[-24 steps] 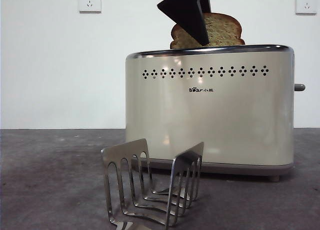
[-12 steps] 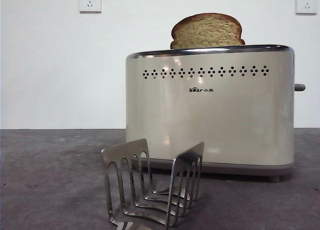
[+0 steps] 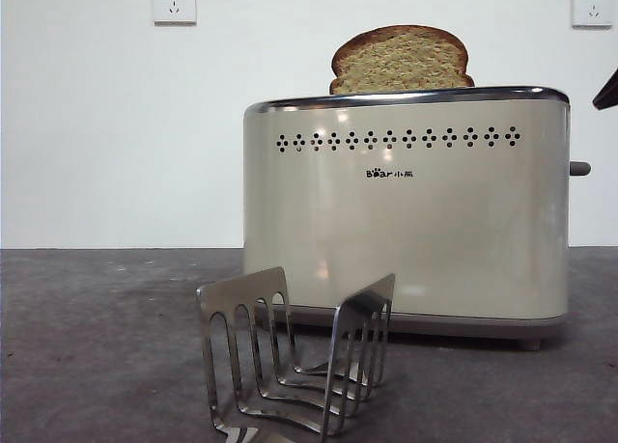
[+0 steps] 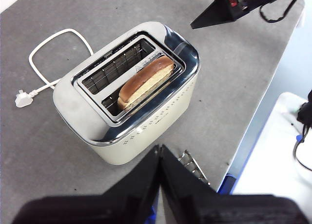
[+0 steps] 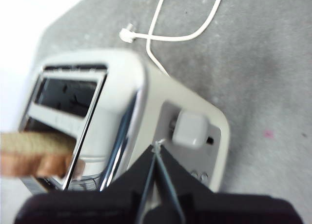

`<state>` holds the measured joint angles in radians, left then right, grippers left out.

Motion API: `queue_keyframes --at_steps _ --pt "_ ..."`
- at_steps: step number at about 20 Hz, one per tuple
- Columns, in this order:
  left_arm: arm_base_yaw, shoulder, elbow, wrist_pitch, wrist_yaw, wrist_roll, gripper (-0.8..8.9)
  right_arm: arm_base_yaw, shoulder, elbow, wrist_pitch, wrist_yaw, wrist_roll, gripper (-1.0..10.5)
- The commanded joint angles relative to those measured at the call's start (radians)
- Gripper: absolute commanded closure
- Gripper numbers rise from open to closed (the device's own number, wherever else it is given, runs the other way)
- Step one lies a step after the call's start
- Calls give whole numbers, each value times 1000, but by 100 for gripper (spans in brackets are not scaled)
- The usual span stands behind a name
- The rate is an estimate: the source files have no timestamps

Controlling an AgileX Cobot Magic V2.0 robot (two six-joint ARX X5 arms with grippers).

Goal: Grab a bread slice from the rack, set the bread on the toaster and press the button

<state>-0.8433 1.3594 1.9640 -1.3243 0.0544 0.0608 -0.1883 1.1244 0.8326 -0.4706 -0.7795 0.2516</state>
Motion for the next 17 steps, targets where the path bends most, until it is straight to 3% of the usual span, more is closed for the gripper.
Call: queue_keyframes --at_steps 1,3,17 --pt "2 -24 -5 4 -3 -37 822 -5 77 1 39 -79 11 954" --pt "2 -36 -6 4 -2 -64 822 -5 141 1 72 -113 11 954" --pt "0 -109 -72 3 8 -149 822 -1 327 1 118 -84 6 954"
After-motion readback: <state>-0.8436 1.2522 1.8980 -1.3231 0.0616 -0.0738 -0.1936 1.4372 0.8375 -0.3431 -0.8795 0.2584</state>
